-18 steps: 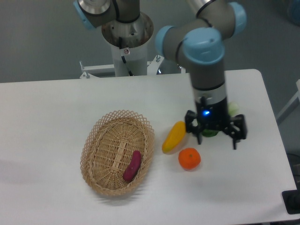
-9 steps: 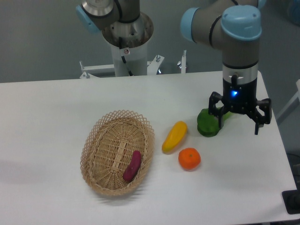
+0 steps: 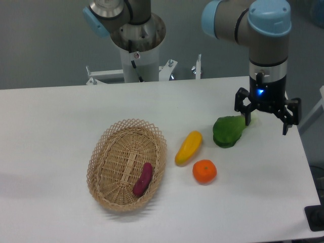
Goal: Place the sweet potato in the basket
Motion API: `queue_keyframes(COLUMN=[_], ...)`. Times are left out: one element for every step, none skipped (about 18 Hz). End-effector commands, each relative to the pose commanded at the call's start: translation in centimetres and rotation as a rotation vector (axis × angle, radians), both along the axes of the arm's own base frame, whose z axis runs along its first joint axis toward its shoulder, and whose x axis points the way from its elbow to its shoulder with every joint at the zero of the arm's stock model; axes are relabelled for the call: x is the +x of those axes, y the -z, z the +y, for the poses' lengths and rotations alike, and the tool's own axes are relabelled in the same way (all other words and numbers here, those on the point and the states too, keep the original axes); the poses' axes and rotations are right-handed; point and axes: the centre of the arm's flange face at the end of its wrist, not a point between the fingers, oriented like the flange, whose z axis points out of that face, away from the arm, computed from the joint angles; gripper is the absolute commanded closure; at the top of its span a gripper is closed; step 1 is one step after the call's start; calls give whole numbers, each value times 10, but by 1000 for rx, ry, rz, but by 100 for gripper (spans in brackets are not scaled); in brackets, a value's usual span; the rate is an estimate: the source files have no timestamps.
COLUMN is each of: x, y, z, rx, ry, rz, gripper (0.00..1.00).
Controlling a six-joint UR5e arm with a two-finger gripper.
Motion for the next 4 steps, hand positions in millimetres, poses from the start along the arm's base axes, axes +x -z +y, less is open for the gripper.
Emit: queue_keyframes(x=[0, -1, 0, 0], y=[1, 1, 2, 1], z=[-1, -1, -1, 0], rx=[-1, 0, -1, 0], ry=[-2, -2, -2, -1], rz=[1, 3, 2, 3], gripper=[0, 0, 0, 0])
